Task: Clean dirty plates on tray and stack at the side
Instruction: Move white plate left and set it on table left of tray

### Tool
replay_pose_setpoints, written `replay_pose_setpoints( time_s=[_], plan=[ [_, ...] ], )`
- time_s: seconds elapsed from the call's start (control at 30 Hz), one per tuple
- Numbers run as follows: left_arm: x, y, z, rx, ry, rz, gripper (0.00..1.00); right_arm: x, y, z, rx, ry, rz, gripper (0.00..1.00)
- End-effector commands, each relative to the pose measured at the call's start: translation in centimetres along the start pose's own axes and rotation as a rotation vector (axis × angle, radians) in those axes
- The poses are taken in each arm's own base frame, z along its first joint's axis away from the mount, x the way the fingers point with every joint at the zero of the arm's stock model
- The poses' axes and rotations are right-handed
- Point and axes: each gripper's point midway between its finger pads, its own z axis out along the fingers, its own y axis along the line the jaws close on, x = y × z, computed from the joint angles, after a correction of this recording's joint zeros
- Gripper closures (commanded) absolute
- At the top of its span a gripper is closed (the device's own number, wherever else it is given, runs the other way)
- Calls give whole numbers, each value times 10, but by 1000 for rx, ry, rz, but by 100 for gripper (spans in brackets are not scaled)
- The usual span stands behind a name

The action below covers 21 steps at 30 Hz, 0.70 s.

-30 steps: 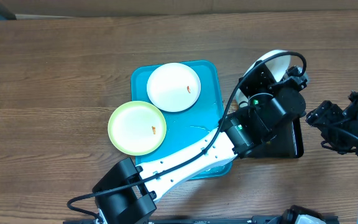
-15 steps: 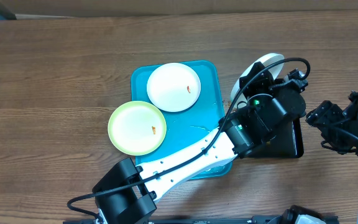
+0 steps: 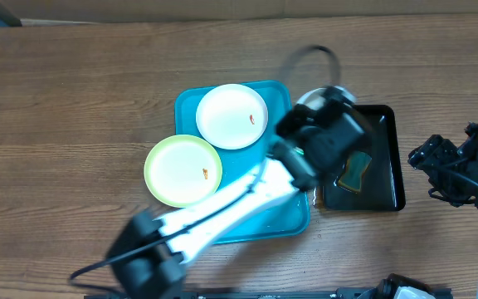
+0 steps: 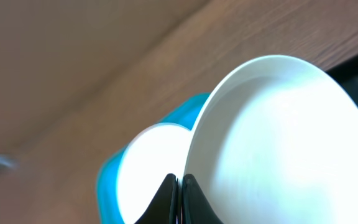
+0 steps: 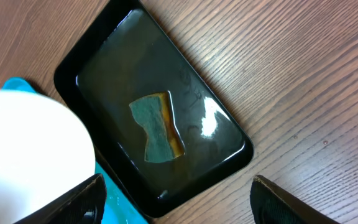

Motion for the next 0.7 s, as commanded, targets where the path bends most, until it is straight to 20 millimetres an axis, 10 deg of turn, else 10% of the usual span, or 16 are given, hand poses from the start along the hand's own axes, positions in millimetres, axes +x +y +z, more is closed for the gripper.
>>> replay_pose_setpoints(
  time_s=[0.0,0.33,0.67],
  plan=[
    [-15,58,-28,217,38,-500,95,-3,2,-3,-11,-12,-6,25],
    [156,240,-5,-77,582,-865,96,-3,2,-3,-11,-12,-6,24],
    [313,326,17,-335,727,-1253,96,-3,2,-3,-10,-12,-6,24]
  ],
)
